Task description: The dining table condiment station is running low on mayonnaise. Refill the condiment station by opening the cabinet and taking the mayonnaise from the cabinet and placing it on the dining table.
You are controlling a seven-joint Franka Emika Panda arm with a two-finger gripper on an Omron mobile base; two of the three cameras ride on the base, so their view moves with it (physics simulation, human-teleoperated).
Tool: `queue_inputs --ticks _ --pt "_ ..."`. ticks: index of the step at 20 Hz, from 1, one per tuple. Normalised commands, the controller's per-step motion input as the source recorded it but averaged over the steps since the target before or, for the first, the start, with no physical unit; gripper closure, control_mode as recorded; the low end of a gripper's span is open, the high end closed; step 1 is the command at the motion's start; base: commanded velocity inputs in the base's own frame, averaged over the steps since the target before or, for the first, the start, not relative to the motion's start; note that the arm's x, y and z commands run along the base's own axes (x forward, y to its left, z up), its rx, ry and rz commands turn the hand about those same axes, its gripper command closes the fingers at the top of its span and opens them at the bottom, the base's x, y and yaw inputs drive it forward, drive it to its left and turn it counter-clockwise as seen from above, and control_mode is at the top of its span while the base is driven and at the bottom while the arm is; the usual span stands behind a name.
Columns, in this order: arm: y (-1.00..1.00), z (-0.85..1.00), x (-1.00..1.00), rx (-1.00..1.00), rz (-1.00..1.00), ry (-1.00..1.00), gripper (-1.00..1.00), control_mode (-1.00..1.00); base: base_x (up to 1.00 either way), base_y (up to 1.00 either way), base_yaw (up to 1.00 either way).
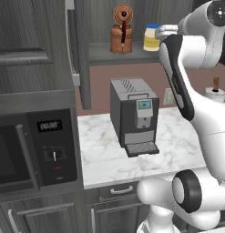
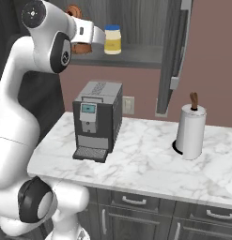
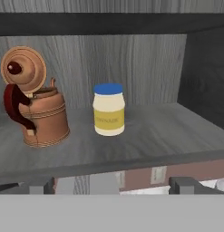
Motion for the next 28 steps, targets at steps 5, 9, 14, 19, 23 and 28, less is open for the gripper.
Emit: queue_inputs --ticks 5,9,14,19,23,28 --pt "-0.06 0.0 0.08 0.0 0.0 0.01 -1.0 -1.0 0.0 0.0 0.0" --pt "-0.06 0.0 0.4 0.0 0.0 0.0 -1.0 -1.0 0.0 0.0 0.0" --pt "-0.01 -0.05 0.5 0.0 0.0 0.0 -1.0 -1.0 0.0 0.0 0.0" --pt "-0.01 -0.01 0.53 0.0 0.0 0.0 -1.0 -1.0 0.0 0.0 0.0" --pt "-0.05 0.0 0.47 0.0 0.0 0.0 -1.0 -1.0 0.0 0.0 0.0" --pt "-0.1 0.0 0.47 0.0 0.0 0.0 -1.0 -1.0 0.0 0.0 0.0"
